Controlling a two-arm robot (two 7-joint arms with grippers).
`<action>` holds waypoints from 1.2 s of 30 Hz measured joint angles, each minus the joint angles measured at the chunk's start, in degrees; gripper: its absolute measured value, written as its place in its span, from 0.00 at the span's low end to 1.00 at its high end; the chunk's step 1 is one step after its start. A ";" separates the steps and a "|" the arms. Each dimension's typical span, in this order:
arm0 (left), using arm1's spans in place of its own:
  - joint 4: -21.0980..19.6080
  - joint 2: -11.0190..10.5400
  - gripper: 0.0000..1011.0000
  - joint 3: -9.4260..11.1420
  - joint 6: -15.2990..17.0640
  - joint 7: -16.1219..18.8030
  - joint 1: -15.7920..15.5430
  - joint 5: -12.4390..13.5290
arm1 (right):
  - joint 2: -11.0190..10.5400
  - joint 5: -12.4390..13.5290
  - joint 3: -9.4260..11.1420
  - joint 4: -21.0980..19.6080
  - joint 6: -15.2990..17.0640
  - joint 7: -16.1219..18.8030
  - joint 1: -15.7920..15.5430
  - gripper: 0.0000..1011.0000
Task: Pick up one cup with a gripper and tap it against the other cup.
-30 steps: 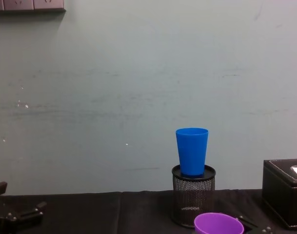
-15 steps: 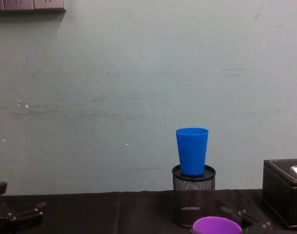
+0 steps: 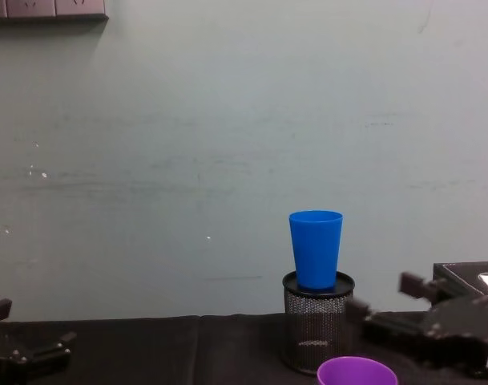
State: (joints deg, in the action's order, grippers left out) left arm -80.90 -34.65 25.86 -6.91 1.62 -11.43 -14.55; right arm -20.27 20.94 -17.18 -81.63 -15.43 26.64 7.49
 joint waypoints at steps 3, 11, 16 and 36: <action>0.00 0.00 0.99 0.00 0.00 0.00 0.00 0.00 | -0.49 -0.64 1.52 -2.54 2.30 -2.79 -1.40 0.99; 0.00 0.00 0.99 0.00 0.00 0.00 0.00 0.00 | -0.57 -2.79 5.43 -6.02 9.02 -9.66 -4.19 0.99; 0.00 0.00 0.99 0.00 0.00 0.00 0.00 0.00 | -0.32 -4.88 6.21 -6.01 10.95 -11.74 -4.55 0.99; 0.00 0.00 0.99 0.00 0.00 0.00 0.00 0.00 | 0.76 -6.53 6.71 -3.76 10.64 -10.84 -4.35 0.99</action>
State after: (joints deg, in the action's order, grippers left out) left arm -80.90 -34.64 25.86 -6.91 1.62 -11.43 -14.55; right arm -19.51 14.41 -10.46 -85.39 -4.79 15.80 3.14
